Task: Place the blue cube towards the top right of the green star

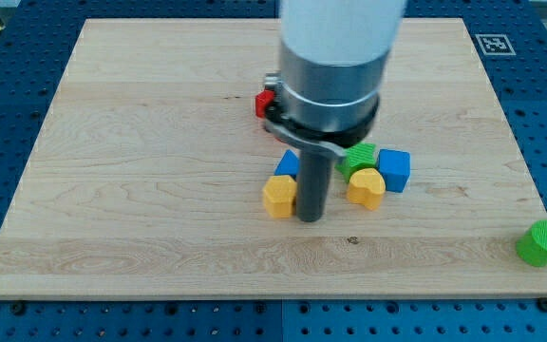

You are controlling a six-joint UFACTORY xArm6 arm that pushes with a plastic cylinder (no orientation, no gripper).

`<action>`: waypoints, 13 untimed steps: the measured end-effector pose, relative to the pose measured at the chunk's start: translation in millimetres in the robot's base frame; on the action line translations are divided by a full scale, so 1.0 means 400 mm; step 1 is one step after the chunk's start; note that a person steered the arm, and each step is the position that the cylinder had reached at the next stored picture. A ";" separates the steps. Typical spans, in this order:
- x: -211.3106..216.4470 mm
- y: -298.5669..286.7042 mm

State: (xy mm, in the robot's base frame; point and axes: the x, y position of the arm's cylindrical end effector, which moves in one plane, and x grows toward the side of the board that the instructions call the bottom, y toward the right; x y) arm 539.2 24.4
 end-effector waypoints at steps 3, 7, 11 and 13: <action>0.066 0.098; 0.102 0.184; 0.123 0.247; 0.120 0.294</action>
